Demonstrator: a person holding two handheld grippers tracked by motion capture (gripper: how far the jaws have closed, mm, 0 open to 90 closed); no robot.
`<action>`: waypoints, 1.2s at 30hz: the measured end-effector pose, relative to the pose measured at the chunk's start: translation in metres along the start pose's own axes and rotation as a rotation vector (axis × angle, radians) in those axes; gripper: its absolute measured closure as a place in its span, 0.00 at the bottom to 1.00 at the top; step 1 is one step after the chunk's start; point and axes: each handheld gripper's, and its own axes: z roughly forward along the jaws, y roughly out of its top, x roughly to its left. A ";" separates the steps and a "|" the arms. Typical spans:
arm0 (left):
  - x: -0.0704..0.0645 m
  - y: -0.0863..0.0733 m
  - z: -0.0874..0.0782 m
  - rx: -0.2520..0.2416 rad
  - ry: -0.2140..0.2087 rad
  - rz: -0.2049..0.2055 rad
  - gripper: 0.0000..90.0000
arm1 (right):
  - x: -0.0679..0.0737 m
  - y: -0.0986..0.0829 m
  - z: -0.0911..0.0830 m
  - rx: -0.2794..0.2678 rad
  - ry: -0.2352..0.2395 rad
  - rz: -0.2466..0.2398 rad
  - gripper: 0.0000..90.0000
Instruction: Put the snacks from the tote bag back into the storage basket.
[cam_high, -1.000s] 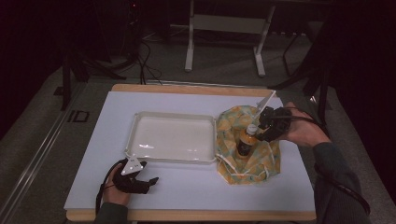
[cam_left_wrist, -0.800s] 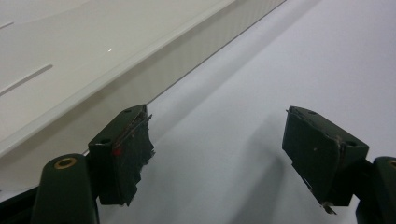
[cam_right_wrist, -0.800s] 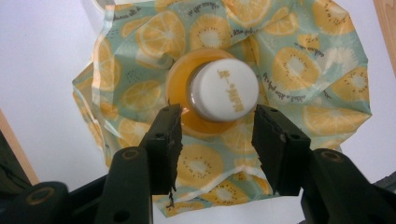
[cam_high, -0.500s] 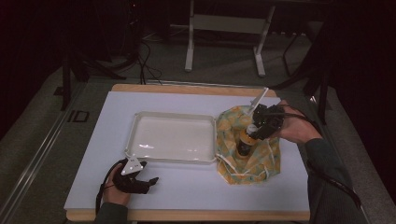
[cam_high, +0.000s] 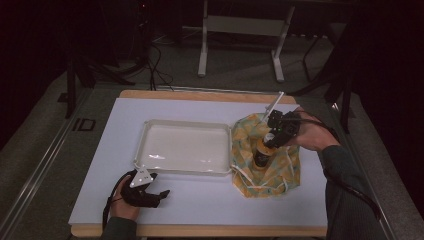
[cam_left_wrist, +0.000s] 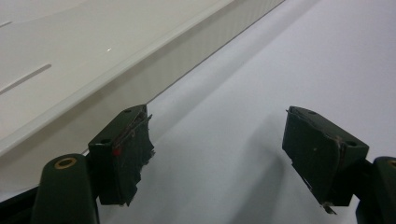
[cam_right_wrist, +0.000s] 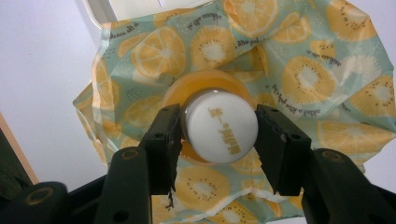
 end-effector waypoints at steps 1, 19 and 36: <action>0.000 0.000 0.000 0.000 0.000 0.000 0.26 | 0.000 0.001 0.000 0.005 0.000 -0.003 0.58; 0.000 0.000 0.000 0.003 -0.001 0.003 0.26 | -0.001 0.007 -0.001 0.043 0.022 -0.005 0.65; 0.000 0.000 0.000 0.006 -0.002 0.002 0.26 | 0.002 0.010 -0.002 0.060 0.018 -0.004 0.65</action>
